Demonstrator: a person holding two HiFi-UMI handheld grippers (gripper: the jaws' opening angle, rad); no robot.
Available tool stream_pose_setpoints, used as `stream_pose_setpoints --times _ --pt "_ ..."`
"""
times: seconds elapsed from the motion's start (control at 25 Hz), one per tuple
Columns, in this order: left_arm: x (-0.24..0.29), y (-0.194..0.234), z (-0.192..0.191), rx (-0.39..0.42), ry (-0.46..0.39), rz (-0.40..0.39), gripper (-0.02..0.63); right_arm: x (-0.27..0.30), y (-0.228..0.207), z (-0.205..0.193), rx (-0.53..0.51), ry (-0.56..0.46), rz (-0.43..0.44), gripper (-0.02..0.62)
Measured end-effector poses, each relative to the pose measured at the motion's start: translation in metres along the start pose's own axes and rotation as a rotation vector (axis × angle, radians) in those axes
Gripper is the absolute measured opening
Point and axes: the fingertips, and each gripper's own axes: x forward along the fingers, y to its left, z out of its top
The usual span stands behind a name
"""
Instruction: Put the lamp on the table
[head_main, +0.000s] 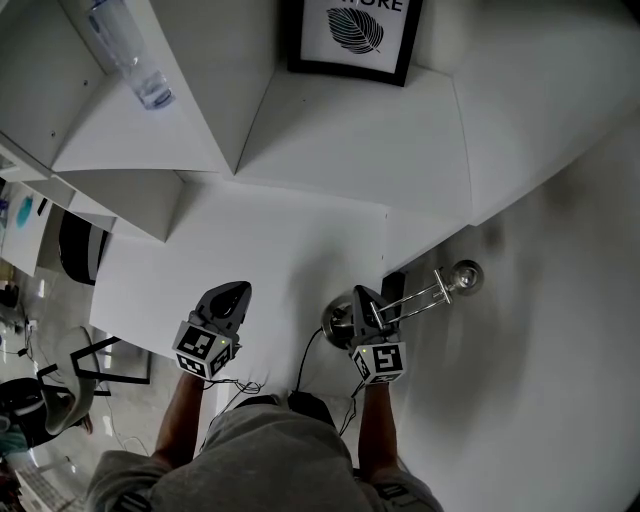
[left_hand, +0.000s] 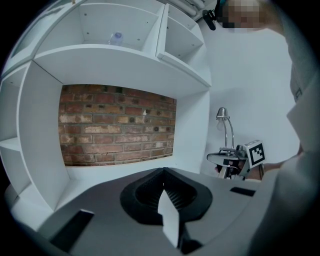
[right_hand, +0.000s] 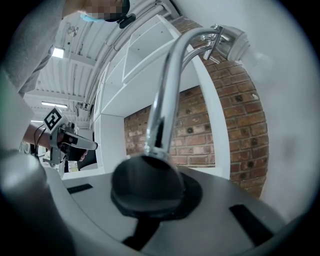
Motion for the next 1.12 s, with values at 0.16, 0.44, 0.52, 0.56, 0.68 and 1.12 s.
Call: stream_pose_setpoints --times 0.16,0.44,0.52,0.56,0.68,1.12 --pt "-0.003 0.002 0.0 0.001 0.0 0.002 0.005 -0.001 0.001 0.0 -0.011 -0.004 -0.015 0.02" --pt "-0.005 0.0 -0.005 0.005 0.004 -0.004 0.005 0.001 0.011 -0.004 -0.048 0.001 -0.015 0.02" --pt "-0.006 -0.001 -0.004 0.005 0.001 -0.007 0.005 0.001 0.013 -0.005 -0.057 0.002 -0.018 0.02" --pt "-0.007 -0.002 -0.004 0.004 -0.002 -0.007 0.005 0.002 0.014 -0.006 -0.063 0.002 -0.019 0.02" --pt "-0.009 -0.002 -0.006 0.006 -0.005 -0.006 0.005 0.003 0.019 -0.008 -0.085 0.005 -0.021 0.02" --pt "-0.027 0.004 -0.009 -0.007 -0.013 0.02 0.005 0.005 0.028 -0.011 -0.127 0.019 -0.017 0.02"
